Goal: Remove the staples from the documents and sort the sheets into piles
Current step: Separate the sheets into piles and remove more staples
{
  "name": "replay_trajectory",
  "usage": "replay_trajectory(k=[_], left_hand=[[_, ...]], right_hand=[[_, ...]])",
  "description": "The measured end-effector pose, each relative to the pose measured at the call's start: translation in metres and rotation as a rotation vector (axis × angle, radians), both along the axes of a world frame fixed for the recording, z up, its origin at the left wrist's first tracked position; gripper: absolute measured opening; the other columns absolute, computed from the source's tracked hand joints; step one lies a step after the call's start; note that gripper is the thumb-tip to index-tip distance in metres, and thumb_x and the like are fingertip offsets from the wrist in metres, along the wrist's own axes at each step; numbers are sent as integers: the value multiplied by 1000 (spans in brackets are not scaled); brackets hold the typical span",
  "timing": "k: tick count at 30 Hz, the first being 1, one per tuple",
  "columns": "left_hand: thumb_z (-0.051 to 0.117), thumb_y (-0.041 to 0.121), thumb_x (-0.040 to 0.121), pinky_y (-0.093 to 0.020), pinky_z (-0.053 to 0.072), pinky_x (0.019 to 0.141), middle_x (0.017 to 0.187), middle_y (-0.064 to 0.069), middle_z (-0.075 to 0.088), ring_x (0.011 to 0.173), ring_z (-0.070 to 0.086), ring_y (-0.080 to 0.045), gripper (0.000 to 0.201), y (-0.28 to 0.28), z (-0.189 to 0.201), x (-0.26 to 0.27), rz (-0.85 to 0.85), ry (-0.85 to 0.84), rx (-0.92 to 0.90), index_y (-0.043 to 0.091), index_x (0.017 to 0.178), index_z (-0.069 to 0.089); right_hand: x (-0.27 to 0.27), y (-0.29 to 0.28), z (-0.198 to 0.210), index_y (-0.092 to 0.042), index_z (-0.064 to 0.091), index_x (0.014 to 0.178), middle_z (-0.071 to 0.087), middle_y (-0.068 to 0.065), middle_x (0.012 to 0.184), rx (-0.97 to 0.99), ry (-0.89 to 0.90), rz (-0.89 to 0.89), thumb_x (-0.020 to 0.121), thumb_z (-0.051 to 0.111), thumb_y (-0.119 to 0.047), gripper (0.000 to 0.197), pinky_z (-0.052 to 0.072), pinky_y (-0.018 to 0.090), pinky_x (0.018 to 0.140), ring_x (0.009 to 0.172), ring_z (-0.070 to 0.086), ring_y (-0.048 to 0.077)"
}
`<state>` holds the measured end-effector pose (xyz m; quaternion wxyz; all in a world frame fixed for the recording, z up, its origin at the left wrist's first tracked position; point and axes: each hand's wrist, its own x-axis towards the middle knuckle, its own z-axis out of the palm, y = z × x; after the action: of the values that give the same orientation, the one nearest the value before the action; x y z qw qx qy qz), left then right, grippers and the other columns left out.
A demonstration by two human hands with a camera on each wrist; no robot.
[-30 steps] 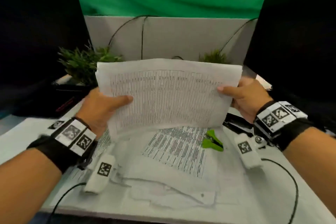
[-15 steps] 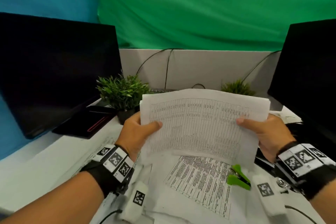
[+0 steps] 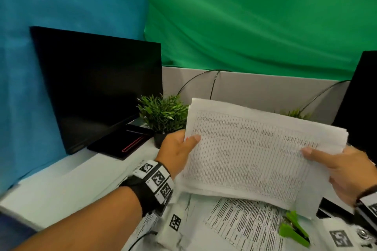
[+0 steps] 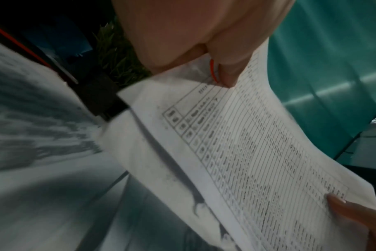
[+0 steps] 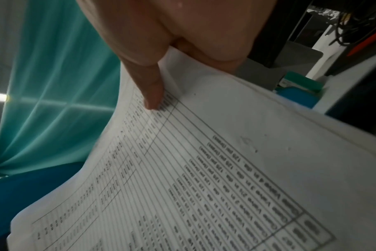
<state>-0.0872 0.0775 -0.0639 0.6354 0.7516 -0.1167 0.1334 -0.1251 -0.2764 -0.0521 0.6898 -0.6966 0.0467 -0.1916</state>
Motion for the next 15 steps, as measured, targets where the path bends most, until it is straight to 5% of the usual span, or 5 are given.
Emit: replay_trajectory(k=[3,5,8,12,15], left_hand=[[57,28,102,-34,62,88,108,8,77,97,73,-3,24,3,42,-1,3,-75,144,16,115,73],[56,31,102,-29,63,76,101,7,77,86,73,-3,25,3,72,-4,0,-144,265,15,111,73],[54,33,104,-44,61,73,93,-4,75,82,71,-20,28,-6,113,-18,-21,-387,539,11,103,72],[56,36,98,-46,54,75,87,-12,69,82,65,-26,34,-18,155,-38,-29,-621,629,5,92,68],[69,33,89,-39,51,97,117,-5,66,107,62,-21,33,-2,164,-35,306,-638,468,17,117,68]], right_hand=[[-11,-8,34,-46,63,115,70,-5,118,-259,-164,-223,44,87,-63,77,55,62,86,109,67,30],[-24,6,72,-66,49,113,57,-9,130,-578,-292,-366,53,79,-65,67,48,58,100,124,55,22],[-37,45,123,-51,45,133,58,-10,130,-1010,-340,-225,62,82,-55,80,43,50,107,123,53,14],[-40,75,151,-26,77,90,78,-11,89,-696,-330,71,70,85,-26,21,63,35,75,82,75,13],[-38,70,147,-18,80,87,79,4,89,-426,-250,113,74,80,-13,14,63,46,72,77,77,25]])
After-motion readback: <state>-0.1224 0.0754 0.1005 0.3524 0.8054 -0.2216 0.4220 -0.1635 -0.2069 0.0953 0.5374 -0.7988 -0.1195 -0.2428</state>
